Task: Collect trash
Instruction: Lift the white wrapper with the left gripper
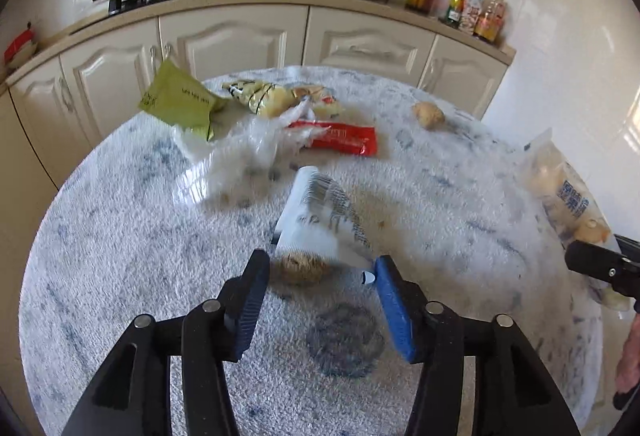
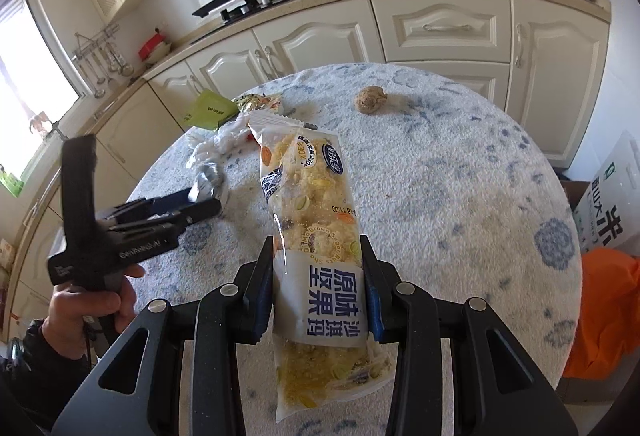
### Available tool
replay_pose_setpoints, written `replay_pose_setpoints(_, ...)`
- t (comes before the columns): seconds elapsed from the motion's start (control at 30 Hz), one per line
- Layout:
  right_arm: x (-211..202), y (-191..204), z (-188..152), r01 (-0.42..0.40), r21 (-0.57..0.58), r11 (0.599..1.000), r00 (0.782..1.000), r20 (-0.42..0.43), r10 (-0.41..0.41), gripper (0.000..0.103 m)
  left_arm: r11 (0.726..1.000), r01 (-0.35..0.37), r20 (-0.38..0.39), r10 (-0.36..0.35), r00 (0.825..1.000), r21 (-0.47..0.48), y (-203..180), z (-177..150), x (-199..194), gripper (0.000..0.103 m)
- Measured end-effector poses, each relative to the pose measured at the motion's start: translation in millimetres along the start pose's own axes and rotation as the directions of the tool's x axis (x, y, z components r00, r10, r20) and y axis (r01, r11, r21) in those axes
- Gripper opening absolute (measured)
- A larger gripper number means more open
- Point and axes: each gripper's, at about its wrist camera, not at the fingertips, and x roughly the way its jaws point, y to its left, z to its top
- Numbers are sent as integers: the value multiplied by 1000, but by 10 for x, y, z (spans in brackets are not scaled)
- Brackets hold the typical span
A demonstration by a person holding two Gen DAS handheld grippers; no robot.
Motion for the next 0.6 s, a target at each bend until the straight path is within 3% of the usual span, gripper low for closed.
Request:
replay_pose_setpoints(0.1, -30, 1, -14, 4, 2, 1000, 1000, 3, -4, 37, 999, -34, 19, 34, 999, 11, -21, 62, -8, 77)
replay_pose_setpoints(0.27, -49, 3, -16, 9, 3, 1000, 1000, 5, -9, 37, 997, -48, 29, 47, 998, 62, -190, 158, 68, 80)
replay_pose_setpoints(0.33, -53, -1, -19, 11, 5, 1000, 1000, 5, -11, 37, 996, -41, 15, 40, 999, 84, -204, 206, 179, 71)
replay_pose_setpoints(0.37, -54, -3, -18, 13, 5, 1000, 1000, 4, -13, 37, 996, -18, -5, 18, 1000, 91, -214, 221, 241, 48)
replay_pose_setpoints(0.4, -56, -7, -19, 12, 6, 1000, 1000, 4, -12, 37, 995, -11, -24, 13, 1000, 99, -217, 236, 301, 39)
replay_pose_setpoints(0.6, -73, -42, -20, 19, 10, 1000, 1000, 2, -19, 37, 990, 58, 20, -61, 998, 125, -240, 302, 240, 22)
